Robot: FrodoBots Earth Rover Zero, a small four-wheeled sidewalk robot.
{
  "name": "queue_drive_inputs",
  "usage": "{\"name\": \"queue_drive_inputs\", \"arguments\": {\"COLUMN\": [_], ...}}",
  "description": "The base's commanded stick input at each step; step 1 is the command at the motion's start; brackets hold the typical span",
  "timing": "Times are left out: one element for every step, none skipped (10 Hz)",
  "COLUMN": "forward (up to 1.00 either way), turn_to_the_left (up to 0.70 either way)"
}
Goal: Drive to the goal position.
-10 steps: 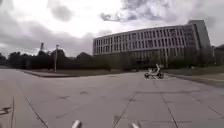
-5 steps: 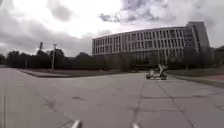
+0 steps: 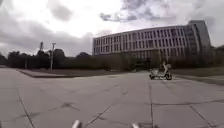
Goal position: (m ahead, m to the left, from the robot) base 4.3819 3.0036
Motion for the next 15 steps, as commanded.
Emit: {"name": "queue_drive_inputs", "arguments": {"forward": [1.0, 1.0, 1.0, 1.0, 1.0, 1.0, 1.0, 1.0, 1.0, 1.0, 1.0, 1.0, 1.0, 1.0, 1.0], "turn_to_the_left": [-0.19, -0.24, -0.23, 0.0, -0.02, -0.2, -0.2, -0.14, -0.01, 0.0, -0.19, -0.24, -0.23, -0.11, -0.04]}}
